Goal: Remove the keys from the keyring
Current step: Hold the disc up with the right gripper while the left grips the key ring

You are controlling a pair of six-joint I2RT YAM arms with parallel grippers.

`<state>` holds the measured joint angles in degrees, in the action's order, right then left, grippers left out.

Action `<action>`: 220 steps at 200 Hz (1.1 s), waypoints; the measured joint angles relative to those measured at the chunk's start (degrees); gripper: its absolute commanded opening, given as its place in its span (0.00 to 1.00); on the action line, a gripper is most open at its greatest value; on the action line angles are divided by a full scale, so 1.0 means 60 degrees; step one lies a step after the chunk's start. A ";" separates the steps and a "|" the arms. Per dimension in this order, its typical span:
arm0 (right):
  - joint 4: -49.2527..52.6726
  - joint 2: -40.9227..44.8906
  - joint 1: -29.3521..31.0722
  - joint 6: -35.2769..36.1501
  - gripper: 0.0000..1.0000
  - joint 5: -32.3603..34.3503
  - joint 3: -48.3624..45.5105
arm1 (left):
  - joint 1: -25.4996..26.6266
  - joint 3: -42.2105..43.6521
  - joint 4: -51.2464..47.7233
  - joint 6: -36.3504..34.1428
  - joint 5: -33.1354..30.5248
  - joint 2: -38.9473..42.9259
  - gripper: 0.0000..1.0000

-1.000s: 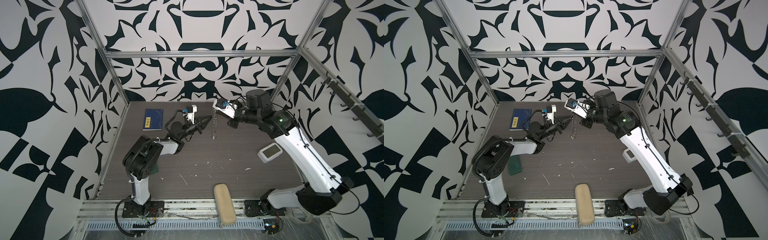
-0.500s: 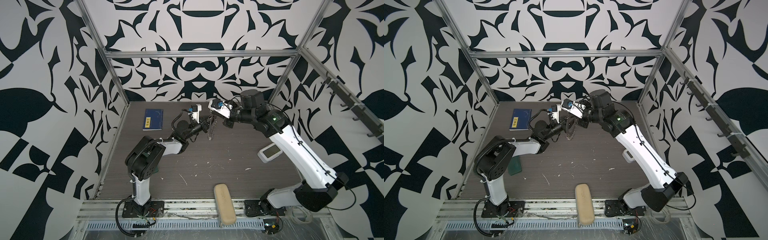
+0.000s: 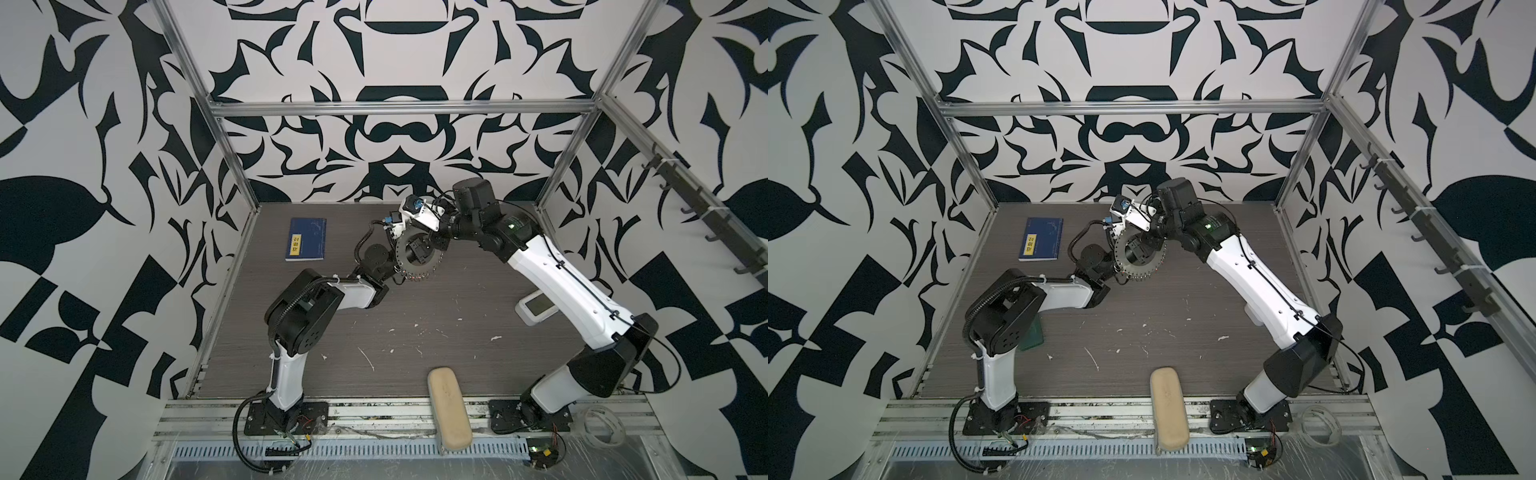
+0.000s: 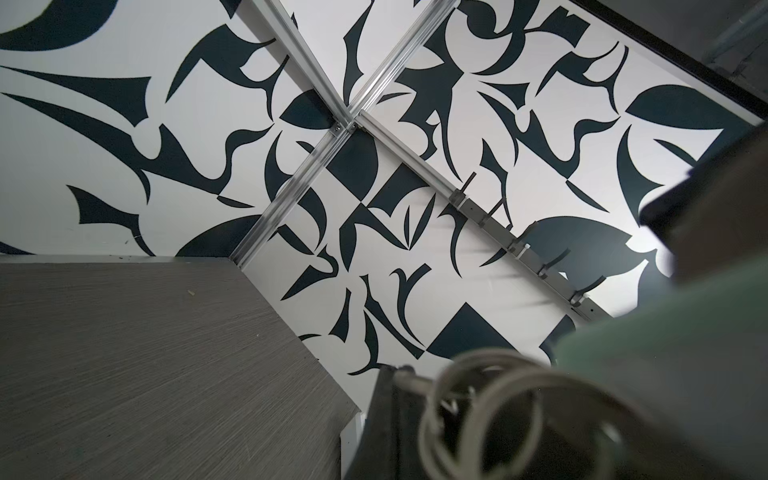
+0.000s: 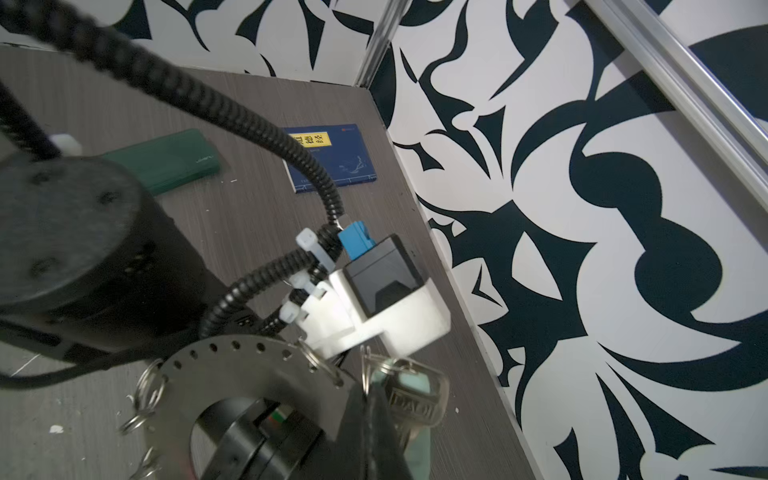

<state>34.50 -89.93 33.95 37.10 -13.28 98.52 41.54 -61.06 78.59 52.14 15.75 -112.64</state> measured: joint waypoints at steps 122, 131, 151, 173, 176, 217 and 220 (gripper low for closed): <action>0.1603 -0.1923 -0.0546 0.0102 0.00 -0.0084 0.2619 | -0.0018 0.0084 -0.0368 0.1555 -0.0758 0.0324 0.00; 0.1974 -0.2120 -0.0608 0.0415 0.00 -0.0262 0.3005 | -0.0018 0.0084 -0.0415 0.1617 -0.0754 0.0339 0.00; 0.2812 -0.2590 -0.0765 0.1224 0.00 -0.0718 0.3927 | -0.0015 0.0084 -0.0495 0.1734 -0.0736 0.0408 0.00; 0.3821 -0.3228 -0.0823 0.2095 0.00 -0.0973 0.5224 | -0.0011 0.0084 -0.0561 0.1858 -0.0754 0.0514 0.00; 0.3887 -0.3275 -0.0823 0.2186 0.00 -0.0991 0.5315 | -0.0015 0.0084 -0.0568 0.1876 -0.0769 0.0528 0.00; 0.4204 -0.3395 -0.0827 0.3479 0.00 -0.0845 0.5570 | -0.0011 0.0084 -0.0692 0.2029 -0.0736 0.0572 0.00; 0.4200 -0.3395 -0.0827 0.3577 0.00 -0.0801 0.5563 | -0.0011 0.0084 -0.0696 0.2036 -0.0739 0.0572 0.00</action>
<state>59.70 -110.30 28.99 58.57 -18.09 131.90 41.47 -60.55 74.41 64.36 11.31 -109.21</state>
